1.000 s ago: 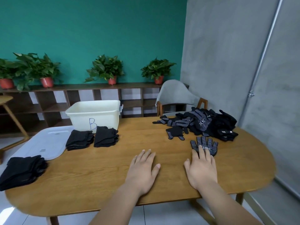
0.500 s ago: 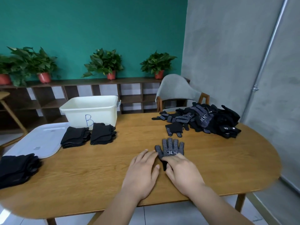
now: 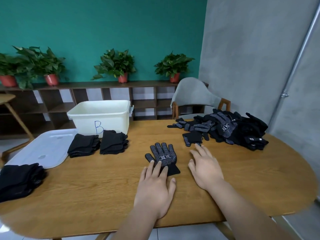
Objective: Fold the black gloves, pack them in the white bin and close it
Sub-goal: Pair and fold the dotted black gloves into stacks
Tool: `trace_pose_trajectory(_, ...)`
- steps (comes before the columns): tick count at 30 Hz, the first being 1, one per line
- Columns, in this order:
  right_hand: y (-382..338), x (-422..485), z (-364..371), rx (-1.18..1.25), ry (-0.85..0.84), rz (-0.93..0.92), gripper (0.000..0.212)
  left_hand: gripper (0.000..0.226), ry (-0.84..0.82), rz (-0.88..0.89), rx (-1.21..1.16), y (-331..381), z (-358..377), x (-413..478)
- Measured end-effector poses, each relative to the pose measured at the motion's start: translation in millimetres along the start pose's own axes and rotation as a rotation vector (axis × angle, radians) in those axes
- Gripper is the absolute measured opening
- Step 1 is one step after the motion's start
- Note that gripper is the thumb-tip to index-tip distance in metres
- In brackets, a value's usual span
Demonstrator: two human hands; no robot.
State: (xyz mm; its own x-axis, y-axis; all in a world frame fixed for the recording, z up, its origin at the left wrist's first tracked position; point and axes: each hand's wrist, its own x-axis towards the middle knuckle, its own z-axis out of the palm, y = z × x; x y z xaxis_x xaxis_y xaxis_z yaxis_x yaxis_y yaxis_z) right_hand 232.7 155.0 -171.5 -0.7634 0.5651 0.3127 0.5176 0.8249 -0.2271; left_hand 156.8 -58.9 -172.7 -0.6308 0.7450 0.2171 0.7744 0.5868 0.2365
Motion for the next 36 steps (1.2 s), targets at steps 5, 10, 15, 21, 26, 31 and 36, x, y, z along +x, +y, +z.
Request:
trace_pose_trajectory(5, 7, 30, 2, -0.122, -0.032, 0.022, 0.059, 0.068, 0.031, 0.047, -0.007, 0, 1, 0)
trace_pose_trajectory(10, 17, 59, 12, -0.143, -0.172, 0.06, 0.066, 0.066, 0.018, 0.066, -0.02, -2, 2, 2)
trace_pose_trajectory(15, 18, 56, 18, -0.133, -0.052, 0.036, 0.059, 0.066, 0.016, 0.052, -0.031, -4, 4, 4)
trace_pose_trajectory(21, 14, 37, 19, -0.01, 0.192, -0.139, 0.02, 0.066, 0.048, 0.024, -0.02, -4, 6, 3)
trace_pose_trajectory(26, 13, 17, 14, 0.102, 0.183, -0.104, 0.007, 0.062, 0.078, 0.004, -0.014, 0, 2, 0)
trace_pose_trajectory(31, 2, 14, -12, 0.171, 0.176, -0.112, 0.012, 0.061, 0.123, 0.0, -0.006, 2, 1, -2)
trace_pose_trajectory(36, -27, 41, -76, 0.264, 0.214, -0.168, 0.013, 0.055, 0.151, -0.011, -0.009, 1, 5, -4)
